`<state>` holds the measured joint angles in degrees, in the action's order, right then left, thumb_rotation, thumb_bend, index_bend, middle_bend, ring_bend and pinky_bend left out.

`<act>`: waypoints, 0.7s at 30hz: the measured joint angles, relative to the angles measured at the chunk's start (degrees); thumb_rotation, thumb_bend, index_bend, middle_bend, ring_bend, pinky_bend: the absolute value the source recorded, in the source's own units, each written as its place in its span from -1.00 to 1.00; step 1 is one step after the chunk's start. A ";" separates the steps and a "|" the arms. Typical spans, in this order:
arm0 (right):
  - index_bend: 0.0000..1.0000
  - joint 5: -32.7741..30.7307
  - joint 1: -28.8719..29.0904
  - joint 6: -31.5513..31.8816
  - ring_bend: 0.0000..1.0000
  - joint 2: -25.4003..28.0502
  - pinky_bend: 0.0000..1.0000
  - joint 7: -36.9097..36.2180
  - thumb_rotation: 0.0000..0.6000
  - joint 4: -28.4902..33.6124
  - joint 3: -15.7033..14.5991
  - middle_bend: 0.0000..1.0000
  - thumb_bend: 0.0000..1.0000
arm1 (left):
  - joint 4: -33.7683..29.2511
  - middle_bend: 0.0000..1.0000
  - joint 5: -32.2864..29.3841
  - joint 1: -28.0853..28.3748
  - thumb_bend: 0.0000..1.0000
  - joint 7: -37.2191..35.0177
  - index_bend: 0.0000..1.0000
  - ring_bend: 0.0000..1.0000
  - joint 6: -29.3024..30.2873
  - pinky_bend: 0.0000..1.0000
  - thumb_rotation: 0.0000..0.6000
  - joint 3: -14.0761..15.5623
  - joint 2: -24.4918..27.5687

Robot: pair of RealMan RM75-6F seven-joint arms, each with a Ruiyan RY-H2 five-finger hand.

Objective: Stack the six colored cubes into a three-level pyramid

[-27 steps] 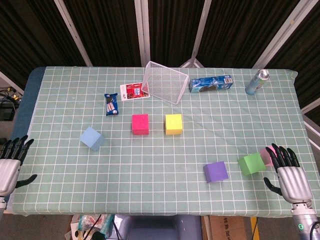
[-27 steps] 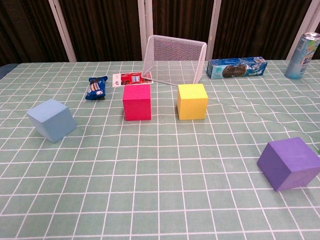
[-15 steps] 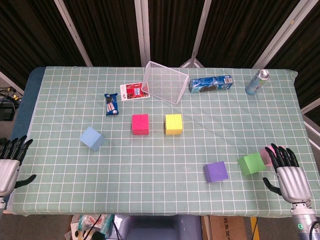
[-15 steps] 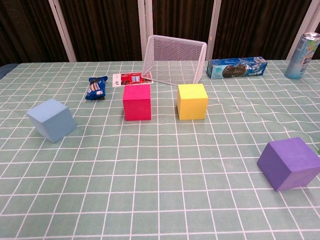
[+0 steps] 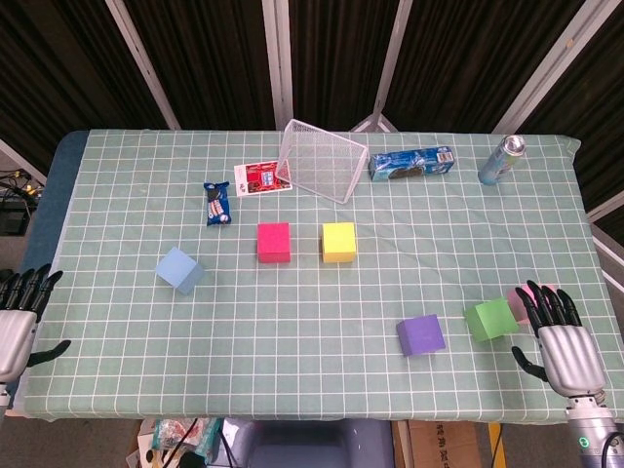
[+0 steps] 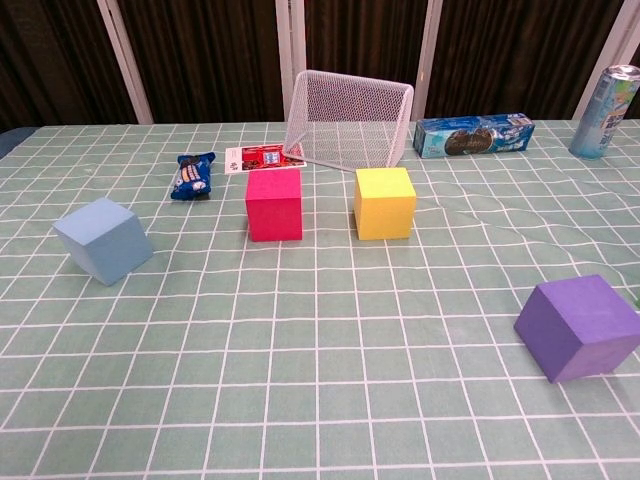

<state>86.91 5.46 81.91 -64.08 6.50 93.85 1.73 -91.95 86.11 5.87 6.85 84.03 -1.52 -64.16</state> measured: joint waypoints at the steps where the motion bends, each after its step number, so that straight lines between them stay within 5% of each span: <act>1: -1.00 -0.01 -0.03 0.04 -1.00 0.02 -1.00 -0.24 1.00 0.01 0.01 -1.00 -0.39 | -0.02 -1.00 0.00 0.02 -1.00 0.20 -1.00 -1.00 -0.03 -1.00 1.00 0.01 -0.01; 21: -1.00 -1.55 0.91 -2.59 -1.00 -0.15 -1.00 -2.61 1.00 0.86 0.27 -1.00 -0.39 | -6.79 -1.00 -4.82 2.29 -1.00 3.33 -1.00 -1.00 -4.37 -1.00 1.00 -2.13 2.59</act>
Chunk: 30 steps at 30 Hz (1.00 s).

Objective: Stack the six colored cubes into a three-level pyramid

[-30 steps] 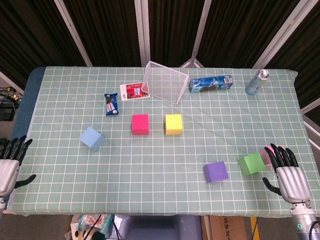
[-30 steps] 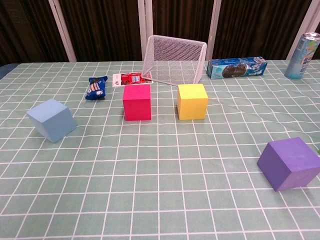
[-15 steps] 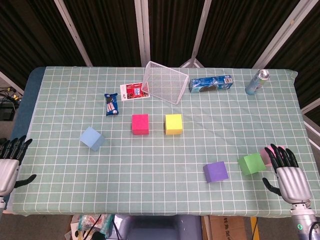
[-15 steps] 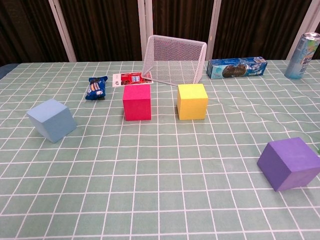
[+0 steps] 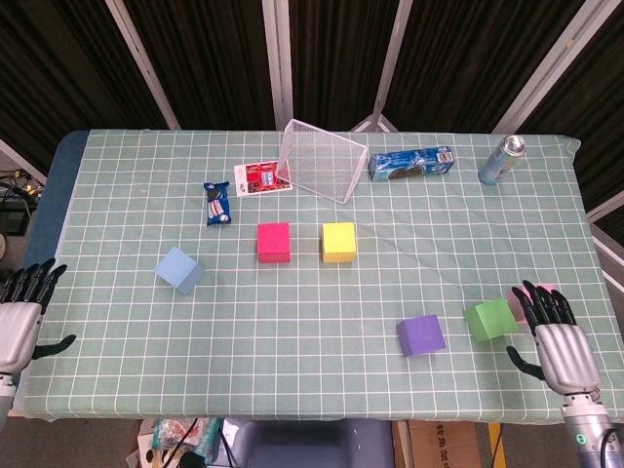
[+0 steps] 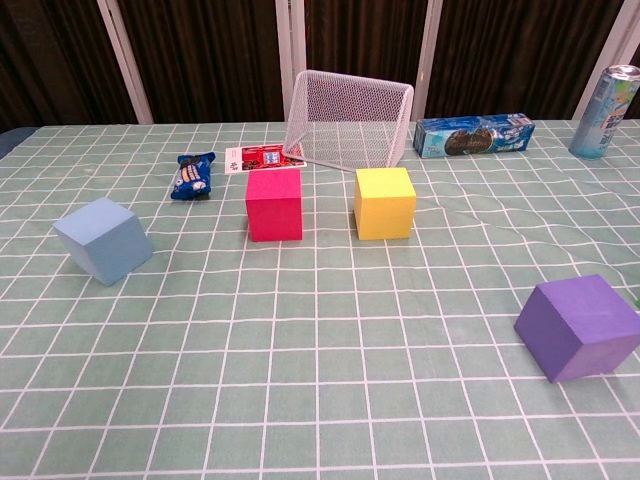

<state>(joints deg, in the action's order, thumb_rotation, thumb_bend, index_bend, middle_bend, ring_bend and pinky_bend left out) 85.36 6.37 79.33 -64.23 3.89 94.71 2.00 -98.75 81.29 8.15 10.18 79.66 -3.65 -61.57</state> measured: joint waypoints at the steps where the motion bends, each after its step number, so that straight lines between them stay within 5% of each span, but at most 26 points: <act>1: -1.00 -0.20 0.16 -0.39 -1.00 -0.05 -1.00 -0.08 1.00 0.04 0.04 -1.00 -0.39 | -1.32 -1.00 -0.75 0.76 -1.00 0.80 -1.00 -1.00 -0.81 -1.00 1.00 -0.65 0.48; 7: -1.00 -1.54 1.07 -2.64 -1.00 -0.08 -1.00 -0.61 1.00 0.98 0.15 -1.00 -0.39 | -7.65 -0.98 -6.84 6.21 -0.96 6.15 -1.00 -1.00 -5.96 -1.00 1.00 -5.25 2.32; 16: -1.00 -3.38 1.63 -4.47 -1.00 0.07 -1.00 -1.56 1.00 1.91 0.42 -1.00 -0.39 | -11.35 -0.66 -21.62 18.25 -0.91 18.86 -1.00 -1.00 -14.55 -0.92 1.00 -12.16 0.88; 30: -1.00 -6.66 2.10 -6.86 -1.00 1.40 -1.00 -3.81 1.00 3.44 0.81 -1.00 -0.39 | -2.80 -0.55 -48.76 39.67 -0.82 33.54 -1.00 -1.00 -22.47 -0.90 1.00 -16.68 -12.28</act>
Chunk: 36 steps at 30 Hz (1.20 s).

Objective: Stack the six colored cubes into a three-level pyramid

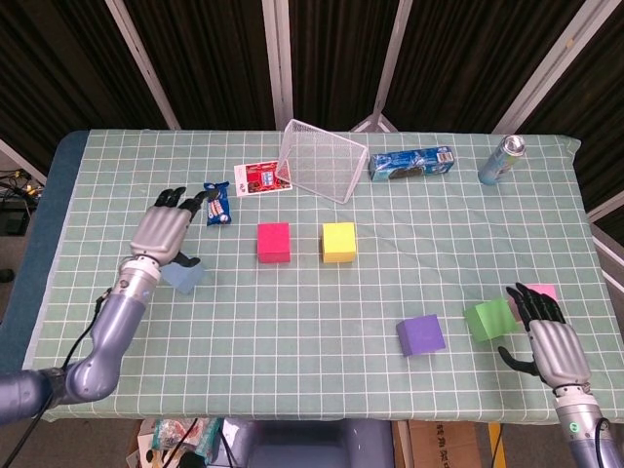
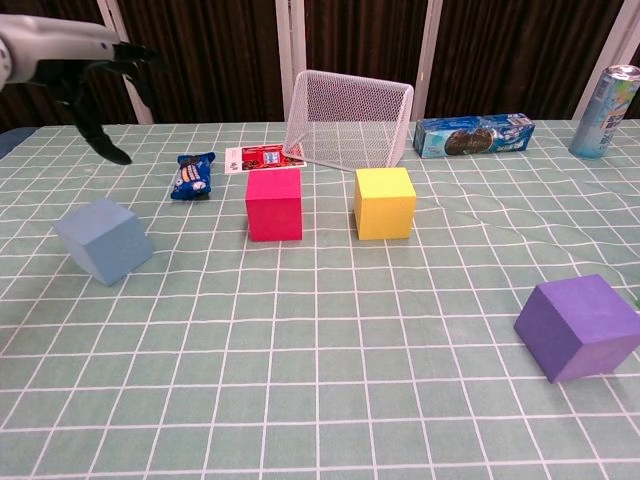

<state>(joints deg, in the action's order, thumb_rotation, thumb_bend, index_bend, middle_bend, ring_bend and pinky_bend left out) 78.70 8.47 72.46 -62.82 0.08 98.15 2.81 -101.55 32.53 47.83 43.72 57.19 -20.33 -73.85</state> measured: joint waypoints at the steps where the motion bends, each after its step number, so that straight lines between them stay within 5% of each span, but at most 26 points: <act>1: -1.00 -0.17 0.02 -0.16 -1.00 0.15 -1.00 -0.19 1.00 0.07 0.02 -1.00 -0.39 | 1.13 -0.54 -1.81 1.62 -0.82 1.05 -1.00 -1.00 -0.40 -0.90 1.00 -0.02 -1.18; 17: -1.00 -1.36 0.00 -0.74 -1.00 0.96 -1.00 -1.47 1.00 0.56 0.15 -1.00 -0.39 | 14.79 -0.53 -15.74 14.77 -0.69 6.54 -0.99 -1.00 -3.78 -0.90 1.00 0.69 -12.25; 36: -1.00 -1.86 0.54 -2.13 -1.00 1.42 -1.00 -3.20 1.00 1.11 0.16 -1.00 -0.39 | 24.58 -0.49 -18.79 21.60 -0.68 7.14 -0.98 -1.00 -5.86 -0.90 1.00 2.48 -18.96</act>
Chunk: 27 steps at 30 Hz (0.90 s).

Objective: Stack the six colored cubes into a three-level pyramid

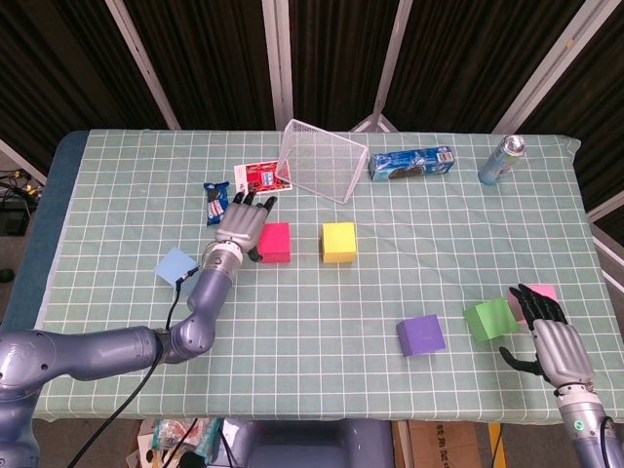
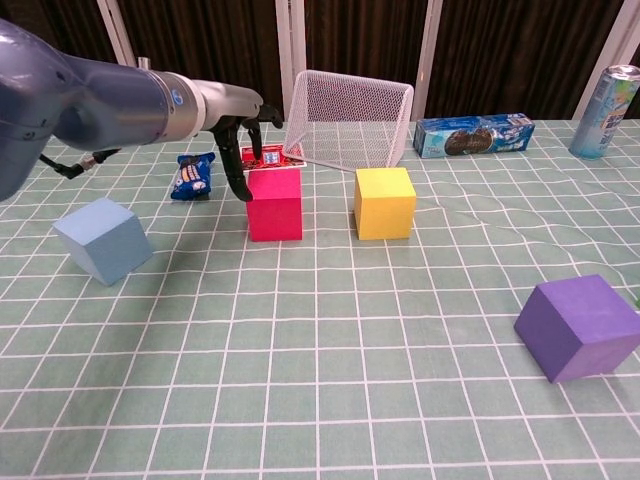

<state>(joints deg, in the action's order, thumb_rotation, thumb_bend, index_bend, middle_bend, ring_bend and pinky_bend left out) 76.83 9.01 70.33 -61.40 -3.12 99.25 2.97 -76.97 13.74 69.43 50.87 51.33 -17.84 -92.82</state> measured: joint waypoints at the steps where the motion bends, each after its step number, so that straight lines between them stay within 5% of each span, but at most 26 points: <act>1: -1.00 -0.06 0.01 -0.08 -1.00 0.03 -1.00 -0.06 1.00 0.01 -0.01 -1.00 -0.39 | 0.63 -0.49 -0.20 0.27 -0.68 0.04 -0.98 -1.00 -0.11 -0.90 1.00 0.10 -0.34; 27: -1.00 -0.96 0.30 -0.95 -1.00 0.45 -1.00 -0.70 1.00 0.39 -0.03 -1.00 -0.39 | 9.96 -0.23 -1.12 3.35 -0.63 -1.56 -0.93 -0.92 -3.48 -0.82 1.00 1.55 -6.89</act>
<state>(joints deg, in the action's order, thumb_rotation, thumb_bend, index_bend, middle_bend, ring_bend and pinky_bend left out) 75.88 9.31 69.38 -60.95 -3.82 99.64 2.94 -67.01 12.62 72.78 49.31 47.85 -16.29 -99.71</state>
